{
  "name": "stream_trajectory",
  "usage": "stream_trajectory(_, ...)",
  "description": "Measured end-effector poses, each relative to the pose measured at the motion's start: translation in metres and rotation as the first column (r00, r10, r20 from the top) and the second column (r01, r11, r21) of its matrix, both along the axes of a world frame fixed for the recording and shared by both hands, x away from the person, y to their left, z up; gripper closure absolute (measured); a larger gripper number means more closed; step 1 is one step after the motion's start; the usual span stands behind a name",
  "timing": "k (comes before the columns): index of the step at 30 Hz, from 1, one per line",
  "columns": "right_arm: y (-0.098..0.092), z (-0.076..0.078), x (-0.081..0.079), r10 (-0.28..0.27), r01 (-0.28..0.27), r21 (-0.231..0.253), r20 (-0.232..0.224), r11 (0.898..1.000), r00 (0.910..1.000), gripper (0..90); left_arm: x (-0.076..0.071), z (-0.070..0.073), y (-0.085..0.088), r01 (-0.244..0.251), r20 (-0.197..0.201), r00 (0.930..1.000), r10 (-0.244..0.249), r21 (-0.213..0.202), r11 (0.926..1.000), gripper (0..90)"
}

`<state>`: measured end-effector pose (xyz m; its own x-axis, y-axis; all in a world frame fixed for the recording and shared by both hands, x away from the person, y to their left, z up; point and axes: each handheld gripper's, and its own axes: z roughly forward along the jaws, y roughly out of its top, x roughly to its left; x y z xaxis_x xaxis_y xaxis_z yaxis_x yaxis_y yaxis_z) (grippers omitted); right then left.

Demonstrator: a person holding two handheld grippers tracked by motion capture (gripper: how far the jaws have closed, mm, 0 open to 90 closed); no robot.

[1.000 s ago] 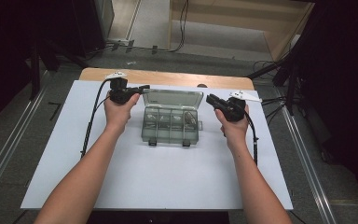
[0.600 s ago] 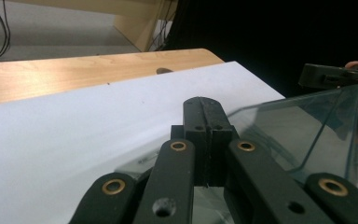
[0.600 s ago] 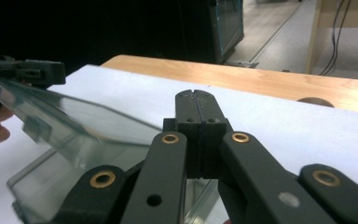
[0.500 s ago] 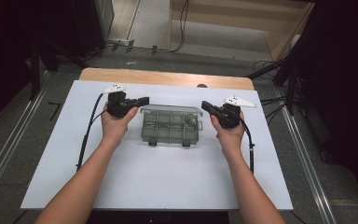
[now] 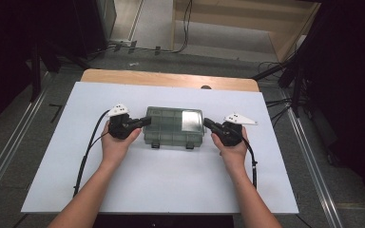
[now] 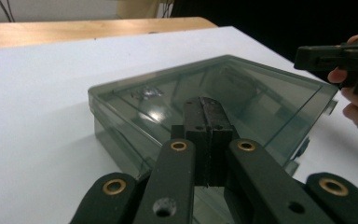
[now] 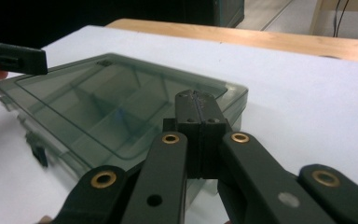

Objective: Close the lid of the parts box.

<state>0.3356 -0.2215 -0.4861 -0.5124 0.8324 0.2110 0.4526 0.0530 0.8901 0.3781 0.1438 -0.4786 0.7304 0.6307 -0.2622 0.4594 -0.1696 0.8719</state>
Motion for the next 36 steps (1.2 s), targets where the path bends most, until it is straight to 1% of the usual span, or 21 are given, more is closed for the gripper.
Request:
stream_trajectory(2,0.002,-0.002,-0.004,0.013,-0.013,-0.025,0.005,1.0,0.9999,87.6,-0.004,-0.003,0.0,-0.003,-0.004,1.0,0.003,0.007,1.0,89.6)
stream_trajectory(5,0.003,-0.007,-0.01,0.03,-0.03,-0.018,0.0,0.999,0.9995,87.6,-0.009,-0.007,0.0,-0.003,-0.004,1.0,0.003,0.016,0.9999,89.6)
stream_trajectory(7,0.004,-0.011,-0.014,0.039,-0.039,-0.017,-0.008,0.999,0.9992,87.6,-0.012,-0.01,-0.002,0.005,-0.002,1.0,-0.005,0.038,0.9993,89.6)
stream_trajectory(9,0.007,-0.016,-0.015,0.048,-0.048,-0.042,-0.012,0.998,0.9988,87.7,-0.016,-0.013,-0.002,0.007,-0.003,1.0,-0.007,0.022,0.9997,89.6)
stream_trajectory(11,0.007,-0.018,-0.017,0.055,-0.056,-0.034,-0.005,0.998,0.9985,87.7,-0.018,-0.013,-0.002,0.003,-0.005,1.0,-0.003,0.018,0.9998,89.6)
stream_trajectory(14,0.008,-0.018,-0.019,0.048,-0.048,-0.036,0.0,0.998,0.9988,87.8,-0.023,-0.012,-0.005,0.003,0.009,1.0,-0.004,0.047,0.9989,89.6)
stream_trajectory(16,0.011,-0.02,-0.022,0.053,-0.052,-0.039,0.012,0.998,0.9985,87.8,-0.025,-0.013,-0.006,-0.004,0.01,0.9999,0.003,0.043,0.9991,89.7)
stream_trajectory(19,0.014,-0.02,-0.027,0.033,-0.031,-0.071,0.034,0.997,0.9989,87.9,-0.026,-0.014,-0.005,-0.009,0.008,0.9999,0.008,0.036,0.9993,89.7)
stream_trajectory(21,0.014,-0.02,-0.027,0.023,-0.022,-0.047,0.022,0.999,0.9995,87.8,-0.027,-0.015,-0.005,-0.017,0.005,0.9998,0.017,0.031,0.9994,89.7)
stream_trajectory(22,0.014,-0.02,-0.026,0.02,-0.019,-0.035,0.014,0.999,0.9997,87.8,-0.027,-0.015,-0.006,-0.022,0.0,0.9998,0.022,0.046,0.9987,89.7)
stream_trajectory(23,0.014,-0.02,-0.026,0.014,-0.014,-0.032,0.007,0.999,0.9999,87.9,-0.027,-0.018,-0.006,-0.01,0.0,1.0,0.01,0.05,0.9987,89.7)
stream_trajectory(24,0.016,-0.02,-0.026,0.009,-0.01,-0.047,-0.009,0.999,0.9999,87.8,-0.026,-0.02,-0.004,-0.005,-0.009,0.9999,0.005,0.021,0.9998,89.7)
stream_trajectory(25,0.017,-0.021,-0.027,0.011,-0.011,-0.045,-0.015,0.999,0.9998,87.8,-0.026,-0.021,-0.003,-0.01,-0.014,0.9999,0.01,0.002,1.0,89.7)
stream_trajectory(26,0.018,-0.022,-0.028,0.018,-0.018,-0.039,-0.015,0.999,0.9997,87.8,-0.027,-0.021,-0.004,-0.011,-0.01,0.9999,0.011,0.011,0.9999,89.7)
stream_trajectory(27,0.019,-0.022,-0.028,0.018,-0.019,-0.044,-0.017,0.999,0.9997,87.9,-0.028,-0.021,-0.006,-0.011,-0.008,0.9999,0.011,0.015,0.9998,89.7)
stream_trajectory(29,0.021,-0.021,-0.029,0.013,-0.013,-0.067,-0.007,0.998,0.9999,87.9,-0.028,-0.021,-0.006,-0.008,-0.009,0.9999,0.008,0.013,0.9999,89.7)
stream_trajectory(31,0.021,-0.023,-0.03,0.013,-0.012,-0.068,0.003,0.998,0.9999,88.0,-0.027,-0.021,-0.004,-0.003,-0.016,0.9999,0.003,0.005,1.0,89.7)
stream_trajectory(32,0.021,-0.024,-0.03,0.009,-0.008,-0.073,0.019,0.997,0.9998,88.1,-0.027,-0.021,-0.004,-0.001,-0.015,0.9999,0.001,0.007,1.0,89.7)
stream_trajectory(34,0.019,-0.026,-0.032,0.009,-0.007,-0.068,0.033,0.998,0.9994,88.2,-0.028,-0.021,-0.004,0.0,-0.009,1.0,0.0,0.011,0.9999,89.7)
stream_trajectory(36,0.018,-0.026,-0.032,0.012,-0.01,-0.067,0.03,0.998,0.9995,88.3,-0.028,-0.021,-0.005,0.0,-0.005,1.0,0.0,0.012,0.9999,89.6)
